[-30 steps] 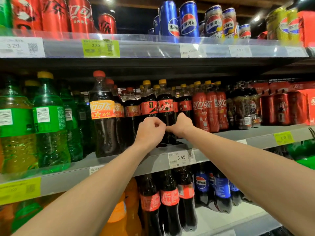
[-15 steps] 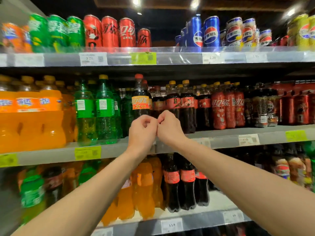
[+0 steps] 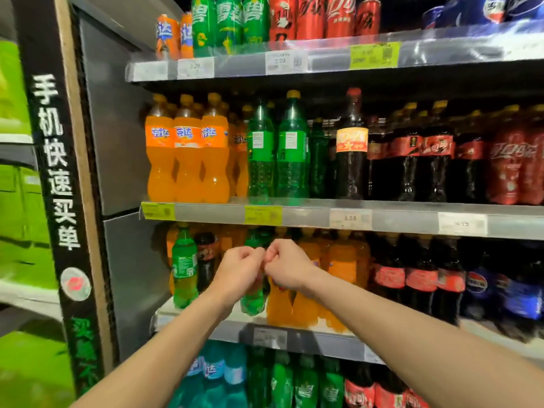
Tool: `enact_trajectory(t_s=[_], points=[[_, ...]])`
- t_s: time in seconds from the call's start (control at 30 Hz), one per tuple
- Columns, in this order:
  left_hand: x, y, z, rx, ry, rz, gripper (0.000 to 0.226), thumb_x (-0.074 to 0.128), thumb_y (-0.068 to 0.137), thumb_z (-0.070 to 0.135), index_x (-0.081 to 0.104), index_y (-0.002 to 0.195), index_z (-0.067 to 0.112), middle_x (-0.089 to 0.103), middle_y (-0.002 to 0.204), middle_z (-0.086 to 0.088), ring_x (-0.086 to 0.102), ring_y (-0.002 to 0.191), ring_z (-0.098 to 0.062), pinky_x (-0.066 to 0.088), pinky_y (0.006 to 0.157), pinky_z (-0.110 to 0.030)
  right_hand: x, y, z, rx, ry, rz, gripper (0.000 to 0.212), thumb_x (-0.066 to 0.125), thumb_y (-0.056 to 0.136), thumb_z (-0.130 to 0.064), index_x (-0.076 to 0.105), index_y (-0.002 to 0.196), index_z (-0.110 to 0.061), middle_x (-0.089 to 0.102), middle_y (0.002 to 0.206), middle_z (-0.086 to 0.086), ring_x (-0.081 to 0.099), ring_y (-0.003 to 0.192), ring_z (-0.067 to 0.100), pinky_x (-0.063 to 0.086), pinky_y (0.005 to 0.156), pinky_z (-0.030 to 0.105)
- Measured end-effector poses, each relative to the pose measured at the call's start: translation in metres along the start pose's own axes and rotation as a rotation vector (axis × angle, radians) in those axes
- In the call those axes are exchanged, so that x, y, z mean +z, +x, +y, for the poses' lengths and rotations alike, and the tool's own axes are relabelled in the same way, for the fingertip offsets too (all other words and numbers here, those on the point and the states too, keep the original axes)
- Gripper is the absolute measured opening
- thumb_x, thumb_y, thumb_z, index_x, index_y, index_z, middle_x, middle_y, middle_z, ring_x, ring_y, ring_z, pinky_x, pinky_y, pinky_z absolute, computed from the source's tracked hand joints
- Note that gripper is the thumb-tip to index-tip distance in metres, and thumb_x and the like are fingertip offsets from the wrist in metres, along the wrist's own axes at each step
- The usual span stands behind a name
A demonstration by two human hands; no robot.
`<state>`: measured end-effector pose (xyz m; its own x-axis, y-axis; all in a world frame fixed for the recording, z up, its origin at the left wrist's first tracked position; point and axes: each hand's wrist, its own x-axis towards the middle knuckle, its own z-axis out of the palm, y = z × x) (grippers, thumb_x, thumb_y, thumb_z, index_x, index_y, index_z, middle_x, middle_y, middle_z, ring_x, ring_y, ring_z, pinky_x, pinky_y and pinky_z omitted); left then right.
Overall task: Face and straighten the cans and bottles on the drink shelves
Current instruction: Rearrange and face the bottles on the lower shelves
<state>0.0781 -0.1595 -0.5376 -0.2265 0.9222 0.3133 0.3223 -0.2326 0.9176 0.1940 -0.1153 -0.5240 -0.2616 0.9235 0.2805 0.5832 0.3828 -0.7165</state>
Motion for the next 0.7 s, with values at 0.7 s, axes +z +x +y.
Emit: enact_trajectory(t_s=[0.7], points=[[-0.012,0.104,-0.104,-0.065,0.183,0.112,0.016,0.053,0.096,0.008,0.054,0.111,0.013,0.064,0.100,-0.007,0.058,0.077,-0.011,0.044,0.059,-0.019,0.097,0.062,0.040,-0.077,-0.061,0.232,0.032,0.058,0.099,-0.030,0.031,0.115,-0.026,0.066,0.088,-0.001,0.067,0.072,0.018,0.057,0.056,0.039]])
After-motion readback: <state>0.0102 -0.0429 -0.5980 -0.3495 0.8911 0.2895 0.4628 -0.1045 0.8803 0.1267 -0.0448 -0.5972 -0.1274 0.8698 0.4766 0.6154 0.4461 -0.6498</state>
